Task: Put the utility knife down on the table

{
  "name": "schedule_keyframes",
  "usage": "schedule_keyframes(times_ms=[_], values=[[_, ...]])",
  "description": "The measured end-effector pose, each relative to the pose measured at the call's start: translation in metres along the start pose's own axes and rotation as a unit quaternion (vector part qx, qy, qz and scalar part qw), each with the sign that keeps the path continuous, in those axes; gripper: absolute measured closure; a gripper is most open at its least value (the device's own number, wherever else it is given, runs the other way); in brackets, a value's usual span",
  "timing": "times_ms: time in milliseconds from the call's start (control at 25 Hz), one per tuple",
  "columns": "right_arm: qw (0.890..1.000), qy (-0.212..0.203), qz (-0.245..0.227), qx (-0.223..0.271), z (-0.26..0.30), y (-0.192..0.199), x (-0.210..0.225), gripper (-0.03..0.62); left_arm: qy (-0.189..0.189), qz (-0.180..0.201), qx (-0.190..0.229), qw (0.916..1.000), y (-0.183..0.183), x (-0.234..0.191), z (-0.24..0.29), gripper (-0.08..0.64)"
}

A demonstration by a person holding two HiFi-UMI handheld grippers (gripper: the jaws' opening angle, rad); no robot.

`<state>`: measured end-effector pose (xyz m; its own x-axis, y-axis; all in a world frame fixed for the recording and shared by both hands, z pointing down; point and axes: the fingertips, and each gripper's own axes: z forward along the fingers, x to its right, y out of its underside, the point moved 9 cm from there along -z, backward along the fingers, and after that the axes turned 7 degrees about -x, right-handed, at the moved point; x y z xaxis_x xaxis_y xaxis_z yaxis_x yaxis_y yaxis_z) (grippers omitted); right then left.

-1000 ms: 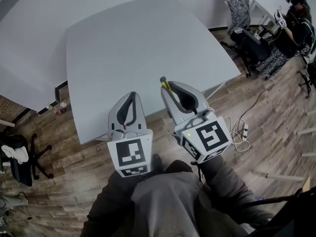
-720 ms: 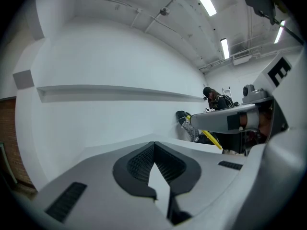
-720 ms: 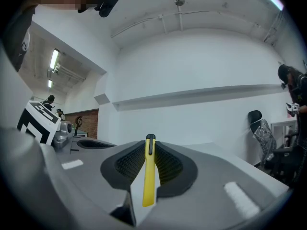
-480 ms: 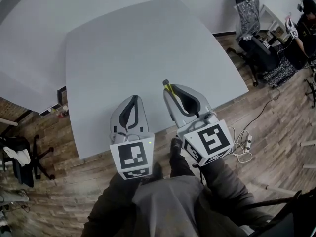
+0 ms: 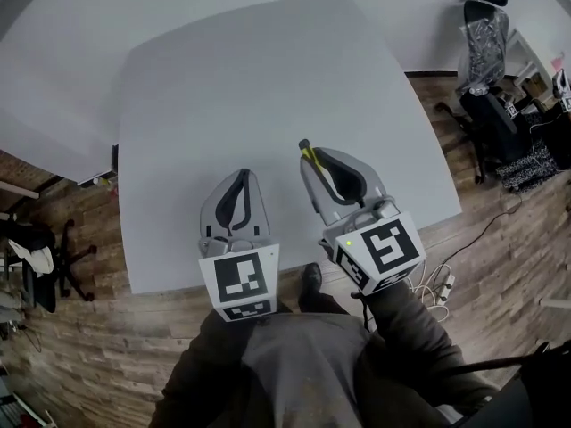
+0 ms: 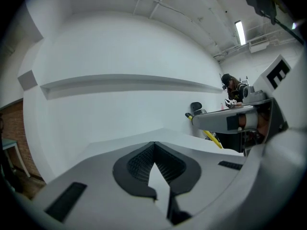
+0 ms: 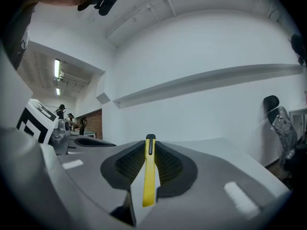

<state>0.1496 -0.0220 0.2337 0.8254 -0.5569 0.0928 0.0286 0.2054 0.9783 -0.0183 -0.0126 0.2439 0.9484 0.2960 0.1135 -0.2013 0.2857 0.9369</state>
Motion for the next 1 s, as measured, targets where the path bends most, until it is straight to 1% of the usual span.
schedule_keyframes(times_ms=[240, 400, 680, 1000], values=[[0.999, -0.032, -0.004, -0.002, 0.037, -0.011, 0.015, 0.529, -0.030, -0.008, -0.001, 0.9995, -0.012, -0.014, 0.024, 0.558], [0.999, -0.043, -0.006, -0.011, 0.067, -0.009, 0.021, 0.529, -0.039, -0.015, -0.005, 0.9991, -0.011, -0.032, 0.046, 0.558], [0.999, -0.044, 0.002, -0.032, 0.126, -0.002, 0.035, 0.529, -0.034, -0.023, -0.024, 0.9989, -0.006, -0.066, 0.100, 0.558], [0.996, -0.043, 0.019, -0.070, 0.175, 0.019, 0.053, 0.529, -0.012, -0.034, -0.055, 0.9978, 0.012, -0.079, 0.153, 0.558]])
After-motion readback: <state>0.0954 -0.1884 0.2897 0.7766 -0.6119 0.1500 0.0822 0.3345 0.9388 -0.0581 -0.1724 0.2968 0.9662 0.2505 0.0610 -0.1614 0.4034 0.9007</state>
